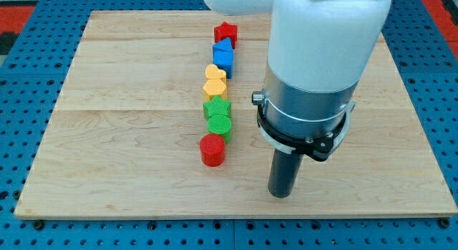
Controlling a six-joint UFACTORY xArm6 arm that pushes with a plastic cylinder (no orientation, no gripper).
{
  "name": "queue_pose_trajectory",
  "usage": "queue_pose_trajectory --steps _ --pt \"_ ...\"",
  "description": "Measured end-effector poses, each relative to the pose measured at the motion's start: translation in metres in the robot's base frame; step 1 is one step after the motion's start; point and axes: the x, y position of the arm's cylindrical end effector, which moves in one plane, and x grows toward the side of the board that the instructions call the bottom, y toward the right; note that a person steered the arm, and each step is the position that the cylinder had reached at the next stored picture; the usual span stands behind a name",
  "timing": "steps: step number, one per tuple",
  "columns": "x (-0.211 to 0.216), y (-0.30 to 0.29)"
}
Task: Place the blue cube right to the yellow hexagon
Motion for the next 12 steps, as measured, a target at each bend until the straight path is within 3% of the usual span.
queue_pose_trajectory --steps 7,8,9,10,12 --pt "0.002 -0.015" --pt "-0.02 0.019" --pt "-0.098 0.091" --pt "-0.16 0.097" --pt "-0.223 0.068"
